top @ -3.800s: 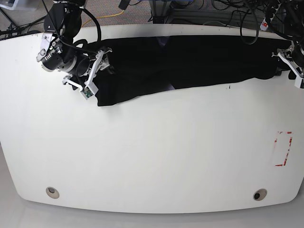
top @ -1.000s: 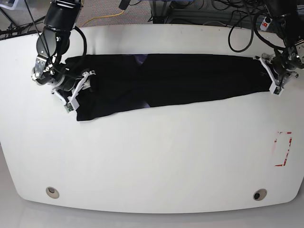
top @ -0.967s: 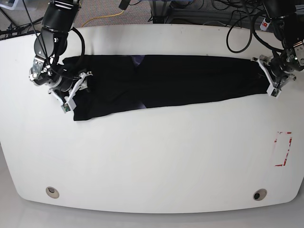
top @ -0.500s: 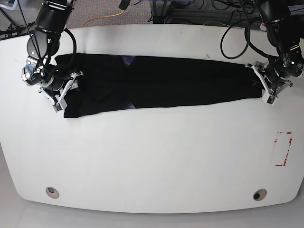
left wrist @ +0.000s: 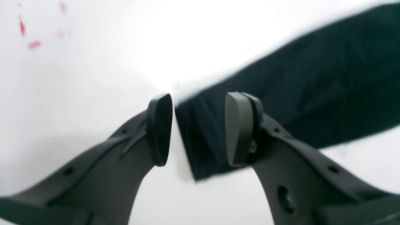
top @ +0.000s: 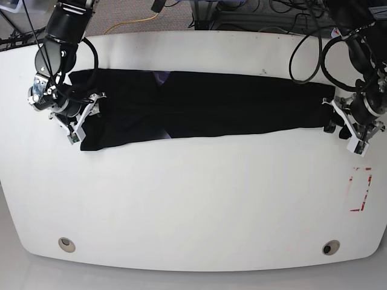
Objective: Fold the T-shirt properly
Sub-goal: 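Regrasp the strip ends with both grippers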
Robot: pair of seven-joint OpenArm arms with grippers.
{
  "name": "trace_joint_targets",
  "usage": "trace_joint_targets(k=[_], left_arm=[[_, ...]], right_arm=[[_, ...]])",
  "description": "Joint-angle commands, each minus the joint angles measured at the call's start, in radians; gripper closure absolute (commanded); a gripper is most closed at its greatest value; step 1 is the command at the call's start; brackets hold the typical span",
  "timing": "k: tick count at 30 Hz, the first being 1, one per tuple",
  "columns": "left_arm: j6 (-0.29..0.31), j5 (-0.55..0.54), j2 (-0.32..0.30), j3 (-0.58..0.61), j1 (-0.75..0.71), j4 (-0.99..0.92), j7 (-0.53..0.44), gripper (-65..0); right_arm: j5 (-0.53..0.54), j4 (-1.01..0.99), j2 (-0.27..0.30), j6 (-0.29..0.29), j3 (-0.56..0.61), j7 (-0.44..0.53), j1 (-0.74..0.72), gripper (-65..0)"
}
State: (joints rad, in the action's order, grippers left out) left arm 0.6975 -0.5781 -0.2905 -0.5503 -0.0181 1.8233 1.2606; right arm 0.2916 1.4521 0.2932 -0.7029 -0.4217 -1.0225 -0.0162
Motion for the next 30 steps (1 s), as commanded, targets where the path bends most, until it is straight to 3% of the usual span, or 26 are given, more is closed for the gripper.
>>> trace_joint_targets(k=[1, 5, 15, 24, 30], left_arm=[[0.001, 0.025, 0.007, -0.007, 0.031, 0.014, -0.002, -25.4], [0.001, 0.119, 0.032, 0.002, 0.054, -0.006, -0.003, -25.4], [0.001, 0.228, 0.046, 0.002, 0.093, -0.234, -0.054, -25.4], [0.001, 0.228, 0.043, -0.181, 0.059, -0.244, -0.054, -26.0], [0.001, 0.228, 0.041, -0.204, 0.059, -0.245, -0.054, -45.4]], right_arm=[[-0.002, 0.014, 0.014, 0.005, -0.004, 0.005, -0.015, -36.1], [-0.002, 0.012, 0.014, 0.005, -0.003, 0.005, -0.017, -36.1], [-0.004, 0.016, -0.015, 0.005, -0.001, 0.005, -0.017, -36.1], [-0.004, 0.017, -0.016, 0.005, -0.001, 0.005, -0.026, -36.0], [-0.004, 0.016, -0.016, 0.005, -0.001, 0.005, -0.029, -36.0]])
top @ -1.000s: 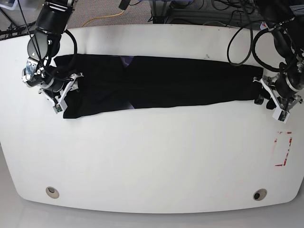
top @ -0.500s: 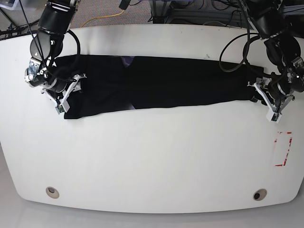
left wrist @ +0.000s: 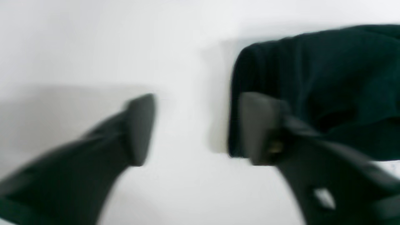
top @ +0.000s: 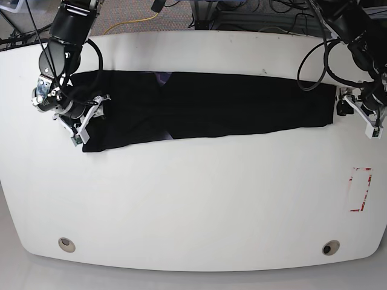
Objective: Fold the T-shirt properly
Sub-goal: 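Regrasp the strip ends with both grippers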
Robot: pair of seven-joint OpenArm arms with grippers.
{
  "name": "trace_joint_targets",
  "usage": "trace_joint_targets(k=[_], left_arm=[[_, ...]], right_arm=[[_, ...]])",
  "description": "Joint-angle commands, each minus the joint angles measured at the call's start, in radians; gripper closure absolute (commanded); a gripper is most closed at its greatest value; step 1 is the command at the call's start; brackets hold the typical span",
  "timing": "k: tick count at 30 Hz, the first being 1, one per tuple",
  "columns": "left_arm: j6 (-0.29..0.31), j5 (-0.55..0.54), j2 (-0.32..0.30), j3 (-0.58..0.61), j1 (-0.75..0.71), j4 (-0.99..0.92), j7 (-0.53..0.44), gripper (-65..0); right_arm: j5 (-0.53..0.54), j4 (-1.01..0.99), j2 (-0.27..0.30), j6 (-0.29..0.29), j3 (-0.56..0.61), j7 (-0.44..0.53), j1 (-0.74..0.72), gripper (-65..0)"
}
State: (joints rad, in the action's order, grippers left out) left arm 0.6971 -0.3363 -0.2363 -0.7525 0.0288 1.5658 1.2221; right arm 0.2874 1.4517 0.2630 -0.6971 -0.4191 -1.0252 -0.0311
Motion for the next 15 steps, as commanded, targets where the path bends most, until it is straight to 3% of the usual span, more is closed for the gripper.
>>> trace_joint_targets(k=[1, 4, 9, 15], left_arm=[[0.001, -0.014, -0.011, -0.003, 0.012, 0.012, -0.014, -46.9], [0.001, -0.040, -0.005, 0.001, 0.012, 0.011, -0.011, -47.2], [0.001, -0.206, -0.011, 0.003, 0.007, -0.089, -0.011, -47.2], [0.001, -0.269, -0.044, 0.003, 0.007, -0.216, -0.011, -47.2]], right_arm=[[0.000, 0.016, 0.014, -0.001, -0.004, 0.007, -0.014, -36.0], [0.000, 0.016, 0.014, -0.001, -0.004, 0.007, -0.014, -36.0], [0.000, 0.016, 0.012, -0.001, -0.004, 0.007, -0.014, -36.0], [0.000, 0.014, 0.012, -0.001, -0.004, 0.007, -0.014, -36.0]])
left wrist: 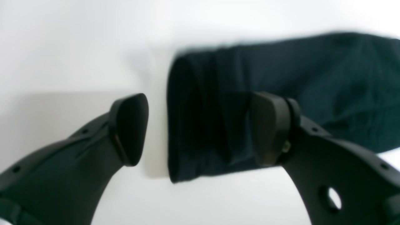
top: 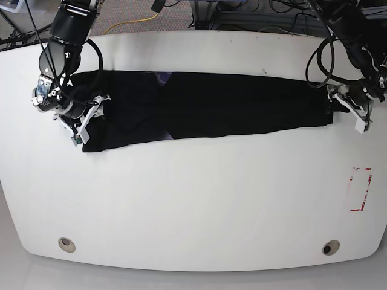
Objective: Fold the T-shirt properly
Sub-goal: 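Regrasp the strip ends with both grippers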
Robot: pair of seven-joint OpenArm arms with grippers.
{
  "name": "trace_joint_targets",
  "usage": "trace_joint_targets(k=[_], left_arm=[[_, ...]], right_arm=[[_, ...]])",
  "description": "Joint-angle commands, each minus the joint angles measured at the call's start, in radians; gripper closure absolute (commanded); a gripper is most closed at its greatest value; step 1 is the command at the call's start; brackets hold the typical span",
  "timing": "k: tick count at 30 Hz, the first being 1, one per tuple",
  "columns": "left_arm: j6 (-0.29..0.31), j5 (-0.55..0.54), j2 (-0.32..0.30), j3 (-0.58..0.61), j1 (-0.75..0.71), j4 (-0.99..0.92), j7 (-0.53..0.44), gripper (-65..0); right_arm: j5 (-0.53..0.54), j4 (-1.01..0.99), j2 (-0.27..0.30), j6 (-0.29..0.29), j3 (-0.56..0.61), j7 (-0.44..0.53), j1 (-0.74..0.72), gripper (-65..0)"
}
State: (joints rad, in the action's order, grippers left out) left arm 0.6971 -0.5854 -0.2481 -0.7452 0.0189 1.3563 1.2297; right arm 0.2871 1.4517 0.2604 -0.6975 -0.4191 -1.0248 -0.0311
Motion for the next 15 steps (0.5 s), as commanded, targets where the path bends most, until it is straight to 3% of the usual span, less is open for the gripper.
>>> trace_joint_targets(k=[1, 13, 15], left_arm=[[0.001, -0.021, -0.035, -0.004, 0.017, -0.024, -0.018, -47.2], [0.001, -0.028, -0.033, 0.154, -0.004, -0.053, -0.018, -46.9], [0.001, -0.028, -0.032, 0.177, -0.004, -0.053, -0.018, -44.2]], right_arm=[[0.001, 0.014, 0.015, -0.001, -0.004, 0.007, -0.014, -36.0], [0.002, 0.016, 0.014, -0.001, -0.004, 0.007, -0.014, -35.8], [0.002, 0.016, 0.012, -0.001, -0.004, 0.007, -0.014, -35.8]])
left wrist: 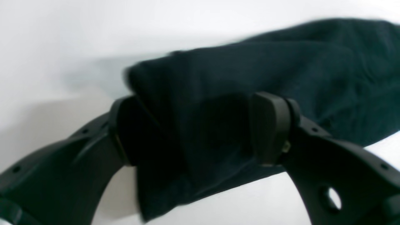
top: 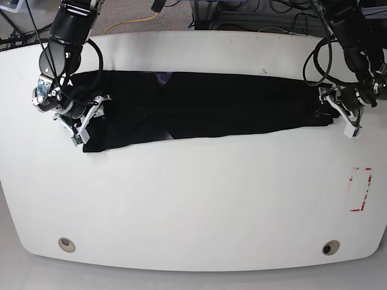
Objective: Fold the T-shirt properly
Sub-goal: 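Regrasp the strip ends with both grippers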
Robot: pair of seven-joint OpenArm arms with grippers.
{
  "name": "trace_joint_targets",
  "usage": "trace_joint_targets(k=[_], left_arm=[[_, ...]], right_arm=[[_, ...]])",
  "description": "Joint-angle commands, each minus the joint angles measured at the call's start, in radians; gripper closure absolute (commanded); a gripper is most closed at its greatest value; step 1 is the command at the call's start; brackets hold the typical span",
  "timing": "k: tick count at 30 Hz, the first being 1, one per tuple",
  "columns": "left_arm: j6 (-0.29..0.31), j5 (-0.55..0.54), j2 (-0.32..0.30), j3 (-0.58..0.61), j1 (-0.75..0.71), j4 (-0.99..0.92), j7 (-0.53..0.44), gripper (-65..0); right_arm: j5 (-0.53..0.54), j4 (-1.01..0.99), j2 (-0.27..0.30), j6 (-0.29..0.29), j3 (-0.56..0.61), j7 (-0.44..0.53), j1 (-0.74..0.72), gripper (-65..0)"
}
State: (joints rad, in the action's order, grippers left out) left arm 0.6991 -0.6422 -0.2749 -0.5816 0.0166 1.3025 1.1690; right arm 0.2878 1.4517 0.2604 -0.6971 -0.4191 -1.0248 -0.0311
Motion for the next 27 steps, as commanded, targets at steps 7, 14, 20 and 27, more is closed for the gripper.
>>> trace_joint_targets(k=[7, 14, 20, 27], left_arm=[[-0.001, 0.031, -0.004, 0.013, -0.004, -0.001, 0.042, -10.0], [-0.001, 0.029, -0.004, 0.007, 0.000, 0.015, 0.105, -3.8], [-0.001, 0.029, 0.061, -0.062, 0.003, 0.177, 0.173, -3.6], [-0.001, 0.034, 0.200, -0.061, 0.010, 0.358, 0.227, -3.6]], right_arm=[[0.001, 0.016, -0.002, -0.001, -0.005, 0.007, -0.014, -35.8], [0.001, 0.016, -0.006, -0.001, -0.005, 0.007, -0.014, -35.8], [0.001, 0.016, -0.006, -0.001, -0.004, 0.007, -0.014, -35.8], [0.001, 0.016, -0.006, -0.001, -0.004, 0.007, -0.014, -35.8]])
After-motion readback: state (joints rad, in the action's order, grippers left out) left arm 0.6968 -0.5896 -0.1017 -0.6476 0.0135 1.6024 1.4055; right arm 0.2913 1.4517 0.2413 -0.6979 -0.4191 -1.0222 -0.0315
